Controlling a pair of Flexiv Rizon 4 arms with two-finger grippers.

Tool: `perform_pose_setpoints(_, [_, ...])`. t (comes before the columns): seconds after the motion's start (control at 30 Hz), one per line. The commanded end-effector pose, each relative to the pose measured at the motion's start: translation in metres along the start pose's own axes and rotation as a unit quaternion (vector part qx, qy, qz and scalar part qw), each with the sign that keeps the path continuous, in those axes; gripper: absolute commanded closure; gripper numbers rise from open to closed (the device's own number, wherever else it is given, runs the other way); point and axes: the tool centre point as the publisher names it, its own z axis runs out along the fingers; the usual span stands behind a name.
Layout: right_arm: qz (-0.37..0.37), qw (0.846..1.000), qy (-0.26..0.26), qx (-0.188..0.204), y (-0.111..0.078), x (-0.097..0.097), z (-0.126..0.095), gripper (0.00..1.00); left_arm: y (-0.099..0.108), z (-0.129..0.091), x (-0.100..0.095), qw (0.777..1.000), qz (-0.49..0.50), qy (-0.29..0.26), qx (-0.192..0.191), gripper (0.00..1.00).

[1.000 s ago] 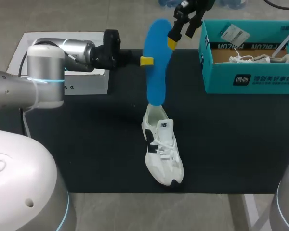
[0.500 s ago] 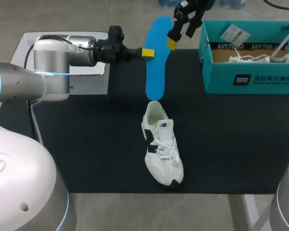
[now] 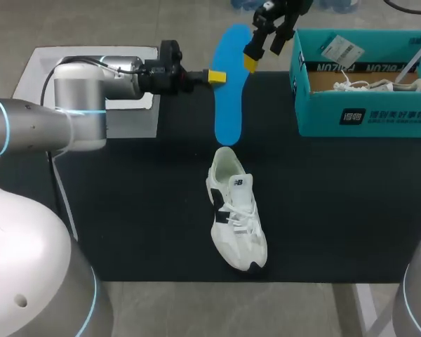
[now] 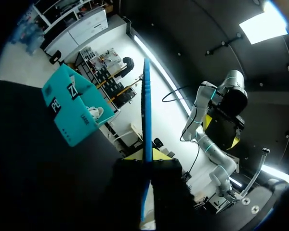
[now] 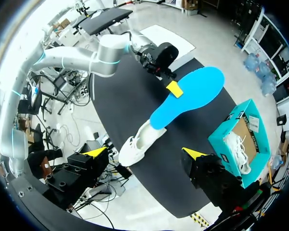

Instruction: Take the shoe out of the shoebox, open the shoe tongue, remove and reinsert the insole, then place the shoe into the shoebox

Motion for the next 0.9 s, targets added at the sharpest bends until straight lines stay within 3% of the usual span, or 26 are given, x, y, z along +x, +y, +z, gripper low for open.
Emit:
perform_pose_setpoints(0.03, [0.001, 1.0, 0.0, 0.0, 0.0, 0.0, 0.0, 0.0, 0.001, 0.0, 0.006, 1.0, -0.008, -0.01, 0.003, 1.0])
perform_pose_setpoints(0.3, [0.001, 1.0, 0.0, 0.0, 0.0, 0.0, 0.0, 0.0, 0.001, 0.0, 0.006, 1.0, -0.009, -0.011, 0.002, 1.0])
perform_pose_setpoints(0.6, [0.075, 0.991, -0.114, 0.009, 0.0, 0.038, 0.003, 0.0, 0.001, 0.0, 0.006, 1.0, -0.009, -0.011, 0.002, 1.0])
perform_pose_setpoints(0.7, [0.075, 0.99, -0.117, -0.007, -0.004, 0.045, 0.005, 0.0, 0.001, 0.0, 0.006, 1.0, -0.009, -0.011, 0.002, 1.0])
perform_pose_setpoints(0.9, [0.072, 0.992, -0.102, -0.017, -0.013, 0.04, 0.007, 0.0, 0.001, 0.0, 0.006, 1.0, -0.009, -0.011, 0.002, 1.0])
